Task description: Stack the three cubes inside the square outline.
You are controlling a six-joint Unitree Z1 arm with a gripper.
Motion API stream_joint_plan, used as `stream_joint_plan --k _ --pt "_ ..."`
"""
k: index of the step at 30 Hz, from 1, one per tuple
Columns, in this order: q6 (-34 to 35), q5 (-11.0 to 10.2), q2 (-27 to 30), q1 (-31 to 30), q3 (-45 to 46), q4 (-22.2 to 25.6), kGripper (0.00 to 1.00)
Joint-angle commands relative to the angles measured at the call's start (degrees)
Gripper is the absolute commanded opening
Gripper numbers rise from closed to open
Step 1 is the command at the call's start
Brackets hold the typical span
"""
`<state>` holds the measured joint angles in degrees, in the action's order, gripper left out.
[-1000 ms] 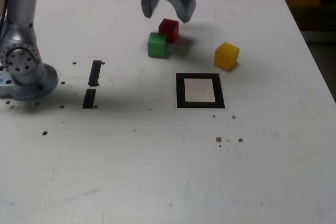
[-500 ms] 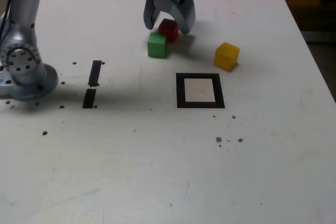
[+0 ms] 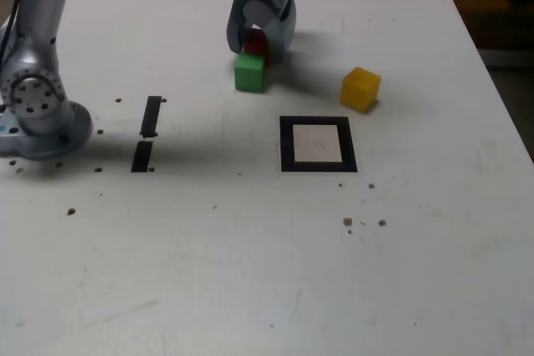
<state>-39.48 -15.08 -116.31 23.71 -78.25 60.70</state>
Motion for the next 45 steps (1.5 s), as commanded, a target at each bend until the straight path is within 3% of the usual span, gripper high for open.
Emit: stream_joint_plan --k 1,6,12,15,16,19,24,37,45 --pt "0.1 0.1 1.9 0.0 -0.4 0.0 0.27" --pt "1.6 0.3 7.1 -0.9 -2.4 3.4 0.18" --pt "10.1 0.8 11.4 -7.7 -8.5 13.8 0.17" --pt "18.6 3.0 10.7 -12.3 -9.7 16.8 0.17" --pt "23.7 4.8 9.6 -14.8 -9.9 17.4 0.17" --pt "31.3 7.8 7.2 -18.8 -10.5 17.5 0.17" --pt "37.3 10.1 3.7 -23.4 -12.2 16.5 0.17" --pt "38.5 10.8 -1.4 -24.6 -10.5 9.9 0.17" --pt "38.4 11.1 -2.9 -24.9 -10.4 9.4 0.17"
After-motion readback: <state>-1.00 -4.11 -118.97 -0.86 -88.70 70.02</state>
